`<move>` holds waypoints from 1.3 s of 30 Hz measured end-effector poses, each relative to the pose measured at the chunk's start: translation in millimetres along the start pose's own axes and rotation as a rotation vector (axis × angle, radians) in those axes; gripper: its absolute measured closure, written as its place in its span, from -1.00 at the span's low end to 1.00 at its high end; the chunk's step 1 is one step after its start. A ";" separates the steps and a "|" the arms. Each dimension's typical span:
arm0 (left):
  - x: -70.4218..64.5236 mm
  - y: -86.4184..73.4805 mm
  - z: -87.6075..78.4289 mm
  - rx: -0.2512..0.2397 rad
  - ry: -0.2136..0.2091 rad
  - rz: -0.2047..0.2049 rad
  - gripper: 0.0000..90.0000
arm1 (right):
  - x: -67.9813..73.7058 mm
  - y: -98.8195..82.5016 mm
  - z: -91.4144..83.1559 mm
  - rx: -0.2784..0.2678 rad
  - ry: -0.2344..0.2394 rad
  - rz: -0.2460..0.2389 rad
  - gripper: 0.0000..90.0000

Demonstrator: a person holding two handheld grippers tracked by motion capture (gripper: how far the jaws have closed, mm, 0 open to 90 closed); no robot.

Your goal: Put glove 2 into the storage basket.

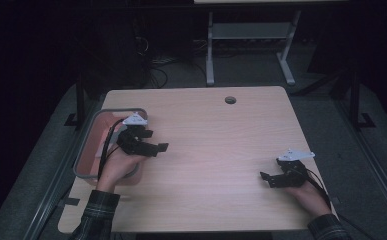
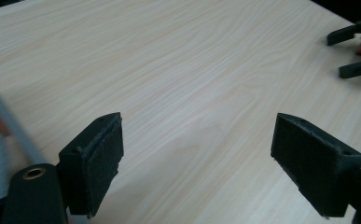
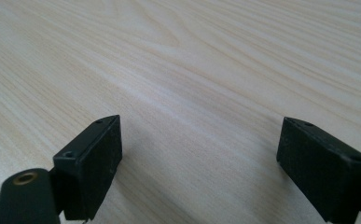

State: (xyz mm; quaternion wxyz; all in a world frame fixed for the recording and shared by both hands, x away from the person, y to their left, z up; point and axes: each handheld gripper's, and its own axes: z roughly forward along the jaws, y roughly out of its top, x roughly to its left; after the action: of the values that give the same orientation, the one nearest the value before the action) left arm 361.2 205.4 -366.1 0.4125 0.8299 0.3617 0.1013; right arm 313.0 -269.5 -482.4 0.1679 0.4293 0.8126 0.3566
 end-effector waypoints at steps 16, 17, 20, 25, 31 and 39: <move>-41.4 -8.8 24.6 -0.001 -0.025 0.081 -0.64 | -0.1 -0.1 0.1 -0.001 0.001 -0.002 -0.70; -42.9 -9.8 25.4 -0.003 -0.027 0.081 -0.64 | -0.1 0.0 0.0 0.000 0.001 -0.002 -0.70; -48.7 -13.6 28.0 -0.013 -0.035 0.086 -0.64 | -0.2 -0.1 0.1 -0.001 0.001 -0.002 -0.70; -58.8 -20.4 34.9 -0.007 -0.040 0.113 -0.64 | -0.2 -0.1 0.1 -0.001 0.001 -0.002 -0.70; -70.9 -29.4 44.8 -0.002 -0.048 0.128 -0.64 | -0.2 -0.1 0.1 -0.001 0.000 -0.002 -0.70; -80.4 -39.9 58.6 0.030 -0.046 0.159 -0.64 | -0.1 -0.1 0.1 -0.001 0.000 -0.002 -0.70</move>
State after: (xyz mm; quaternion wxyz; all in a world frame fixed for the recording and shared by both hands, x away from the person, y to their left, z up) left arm 310.2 130.5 -423.4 0.3989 0.8643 0.2864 0.1090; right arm 313.1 -269.6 -482.6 0.1684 0.4282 0.8129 0.3570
